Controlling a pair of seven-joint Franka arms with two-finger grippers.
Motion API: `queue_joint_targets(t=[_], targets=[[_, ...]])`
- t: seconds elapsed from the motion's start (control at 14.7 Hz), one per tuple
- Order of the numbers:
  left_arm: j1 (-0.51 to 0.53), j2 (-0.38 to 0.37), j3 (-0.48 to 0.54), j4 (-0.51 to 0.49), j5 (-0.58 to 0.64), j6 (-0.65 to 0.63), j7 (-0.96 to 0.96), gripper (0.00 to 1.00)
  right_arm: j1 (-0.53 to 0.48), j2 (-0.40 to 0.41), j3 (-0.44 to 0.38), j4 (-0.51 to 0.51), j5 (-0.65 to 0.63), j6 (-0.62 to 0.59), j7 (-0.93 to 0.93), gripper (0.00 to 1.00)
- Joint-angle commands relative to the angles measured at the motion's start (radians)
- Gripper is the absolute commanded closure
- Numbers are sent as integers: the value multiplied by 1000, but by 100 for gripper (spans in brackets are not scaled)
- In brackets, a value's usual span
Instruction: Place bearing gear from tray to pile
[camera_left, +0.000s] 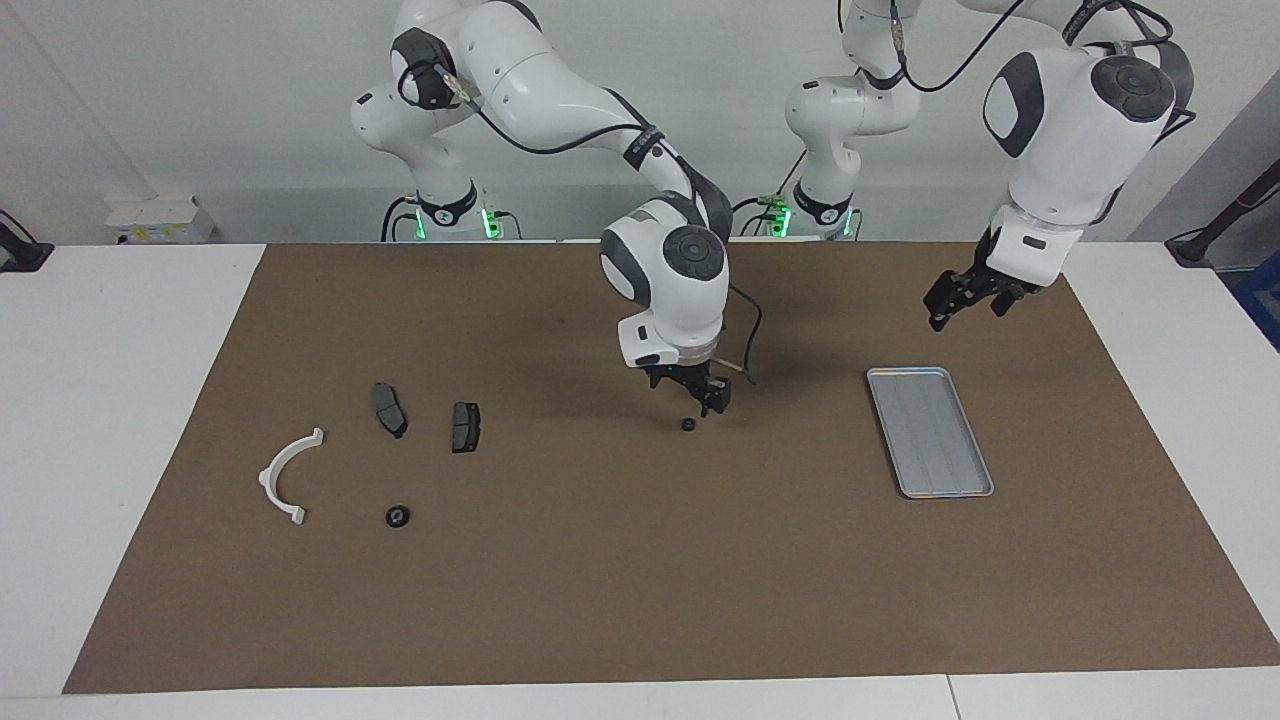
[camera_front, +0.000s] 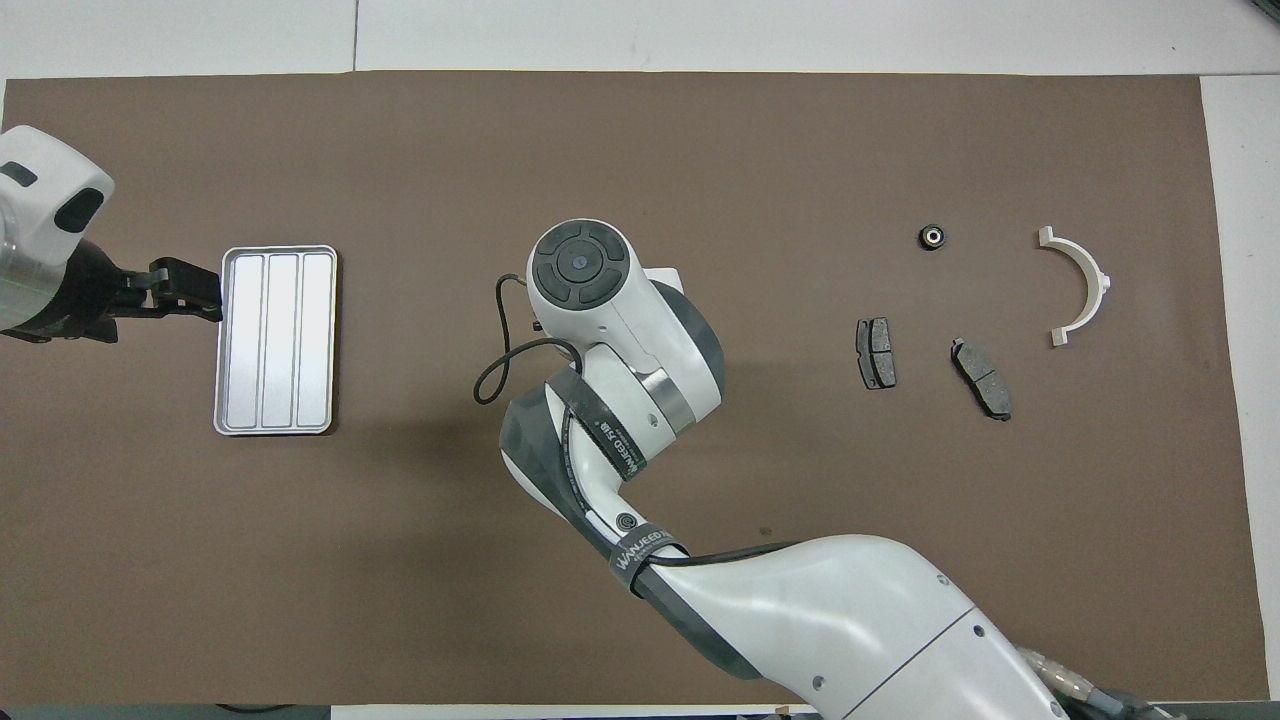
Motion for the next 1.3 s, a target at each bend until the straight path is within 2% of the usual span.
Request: queue_joint_targets(t=[0.0, 0.14, 0.61, 0.75, 0.89, 1.02, 1.23], targets=[[-3, -9, 2, 12, -17, -21, 27, 0, 0, 29, 5, 27, -12, 12, 22, 0], [-4, -11, 2, 12, -17, -25, 27, 0, 18, 46, 5, 27, -12, 51, 31, 0], [-26, -23, 2, 42, -8, -60, 30, 0, 23, 80, 3, 34, -53, 42, 31, 3], [-26, -25, -1, 39, -8, -55, 33, 0, 17, 80, 3, 32, -58, 48, 31, 13], [-23, -31, -1, 38, -10, -57, 68, 0, 20, 80, 3, 32, -53, 51, 31, 17], [-14, -31, -1, 33, -10, -52, 79, 0, 24, 80, 5, 32, -45, 54, 40, 33], [-15, -31, 1, 29, -10, -43, 72, 0, 26, 77, 5, 27, -39, 98, 60, 45]])
